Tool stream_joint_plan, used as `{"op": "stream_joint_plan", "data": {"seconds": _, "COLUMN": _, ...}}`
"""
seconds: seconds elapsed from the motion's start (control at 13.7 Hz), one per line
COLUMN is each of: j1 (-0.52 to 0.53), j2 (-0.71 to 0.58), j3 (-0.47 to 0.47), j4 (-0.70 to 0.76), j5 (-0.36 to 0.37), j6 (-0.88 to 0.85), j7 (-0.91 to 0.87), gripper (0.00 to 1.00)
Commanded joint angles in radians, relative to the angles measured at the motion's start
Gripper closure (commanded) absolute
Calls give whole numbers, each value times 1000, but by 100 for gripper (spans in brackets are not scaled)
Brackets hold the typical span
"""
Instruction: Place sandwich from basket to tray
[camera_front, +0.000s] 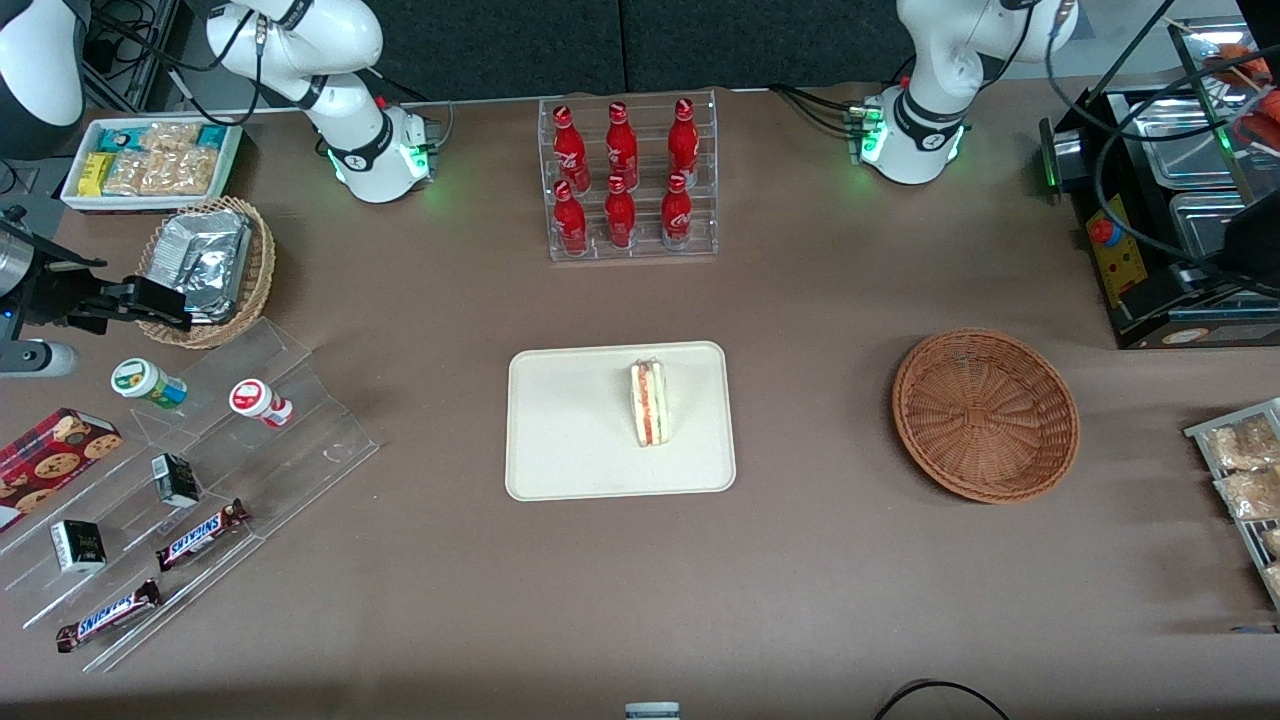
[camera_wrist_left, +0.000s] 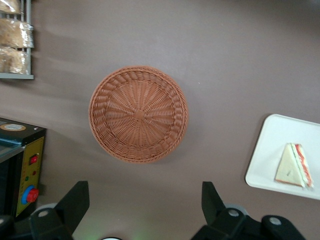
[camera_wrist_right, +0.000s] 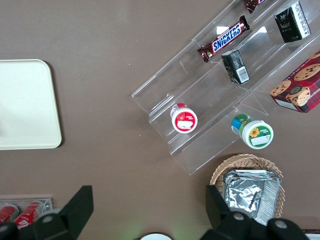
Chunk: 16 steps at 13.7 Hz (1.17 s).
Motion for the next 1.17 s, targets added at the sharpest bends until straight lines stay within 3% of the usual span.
{"op": "stream_joint_plan", "data": {"seconds": 0.0, "j1": 209, "j2": -26, "j3": -273, "j4": 12, "j5": 1, "j6": -26, "j7": -2, "gripper": 1}}
{"op": "stream_joint_plan", "data": {"seconds": 0.22, "j1": 441, "j2": -54, "j3": -539, "j4": 3, "j5": 45, "j6": -42, "j7": -5, "gripper": 1}}
{"op": "stream_joint_plan", "data": {"seconds": 0.29, "j1": 461, "j2": -63, "j3": -564, "j4": 3, "j5": 56, "j6": -51, "j7": -4, "gripper": 1}}
{"op": "stream_joint_plan", "data": {"seconds": 0.66, "j1": 456, "j2": -132, "j3": -534, "j4": -55, "j5": 59, "j6": -89, "j7": 98, "gripper": 1}}
{"op": "stream_joint_plan", "data": {"seconds": 0.88, "j1": 353, "j2": -173, "j3": -399, "j4": -97, "j5": 60, "j6": -94, "j7": 133, "gripper": 1}}
{"op": "stream_joint_plan", "data": {"seconds": 1.09, "j1": 315, "j2": -177, "j3": -391, "j4": -88, "j5": 106, "j6": -147, "j7": 139, "gripper": 1}}
